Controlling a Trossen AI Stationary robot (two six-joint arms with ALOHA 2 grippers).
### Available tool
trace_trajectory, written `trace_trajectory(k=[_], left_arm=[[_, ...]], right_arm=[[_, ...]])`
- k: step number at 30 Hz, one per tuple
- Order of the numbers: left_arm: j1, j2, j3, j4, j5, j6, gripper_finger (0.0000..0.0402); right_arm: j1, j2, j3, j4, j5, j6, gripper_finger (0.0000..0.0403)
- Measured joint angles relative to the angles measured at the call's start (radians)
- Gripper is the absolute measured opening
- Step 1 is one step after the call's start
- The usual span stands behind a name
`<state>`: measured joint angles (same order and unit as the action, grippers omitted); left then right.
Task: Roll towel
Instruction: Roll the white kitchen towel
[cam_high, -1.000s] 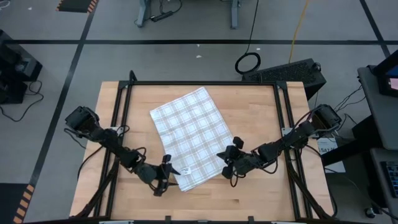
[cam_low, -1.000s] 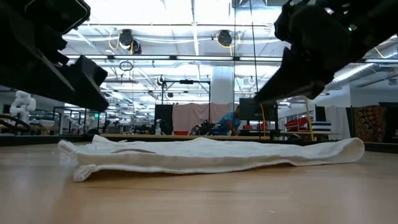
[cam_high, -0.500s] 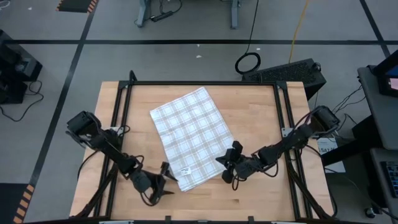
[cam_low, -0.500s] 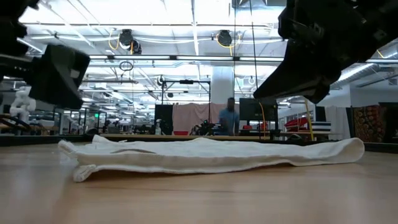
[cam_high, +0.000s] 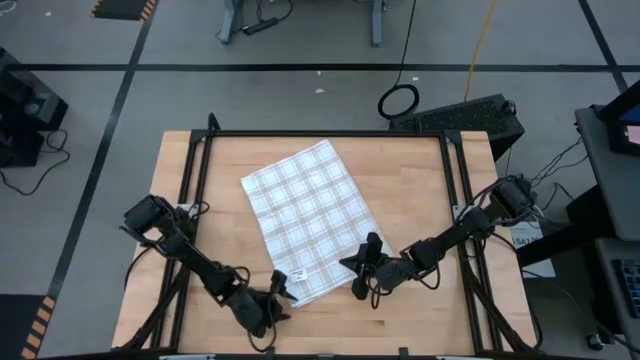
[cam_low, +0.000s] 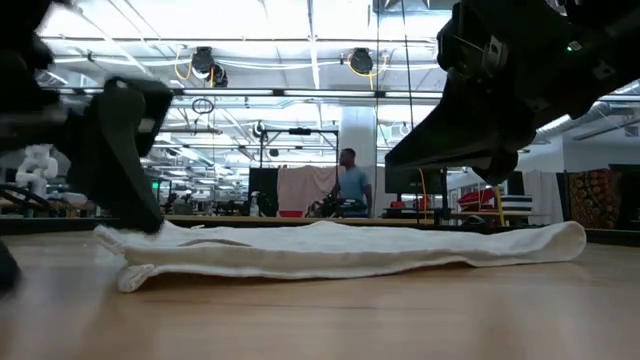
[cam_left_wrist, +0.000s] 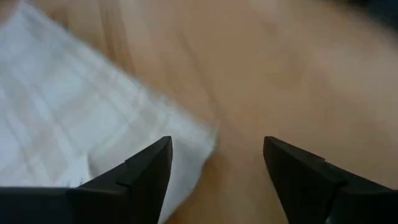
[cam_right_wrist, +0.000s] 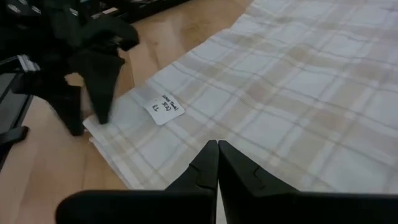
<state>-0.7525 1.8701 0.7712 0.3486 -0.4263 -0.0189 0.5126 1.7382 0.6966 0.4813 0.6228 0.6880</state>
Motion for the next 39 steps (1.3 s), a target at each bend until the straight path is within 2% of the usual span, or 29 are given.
trace_trajectory(k=[12, 19, 26, 31, 35, 39], left_arm=[[0.075, 0.0, 0.039, -0.088, 0.063, 0.035, 0.016], [0.128, -0.003, 0.04, -0.096, 0.196, 0.078, 0.0124], [0.177, 0.0, 0.039, -0.079, 0.225, 0.13, 0.0015], [0.209, -0.017, 0.037, -0.028, 0.227, 0.167, 0.0012], [0.255, -0.073, 0.037, -0.034, 0.233, 0.168, 0.0006], [0.328, -0.13, 0.037, -0.026, 0.311, 0.162, 0.0006]], right_arm=[[0.0, 0.0, 0.0, 0.026, 0.005, -0.007, 0.0002], [0.0, 0.0, 0.0, 0.025, 0.004, -0.012, 0.0002], [0.0, -0.001, 0.0, 0.042, 0.005, -0.019, 0.0002], [0.007, 0.003, 0.0, 0.166, 0.008, -0.032, 0.0002], [0.036, 0.027, 0.0, 0.243, 0.006, -0.122, 0.0002], [0.064, 0.062, 0.018, 0.226, -0.022, -0.162, 0.0003]])
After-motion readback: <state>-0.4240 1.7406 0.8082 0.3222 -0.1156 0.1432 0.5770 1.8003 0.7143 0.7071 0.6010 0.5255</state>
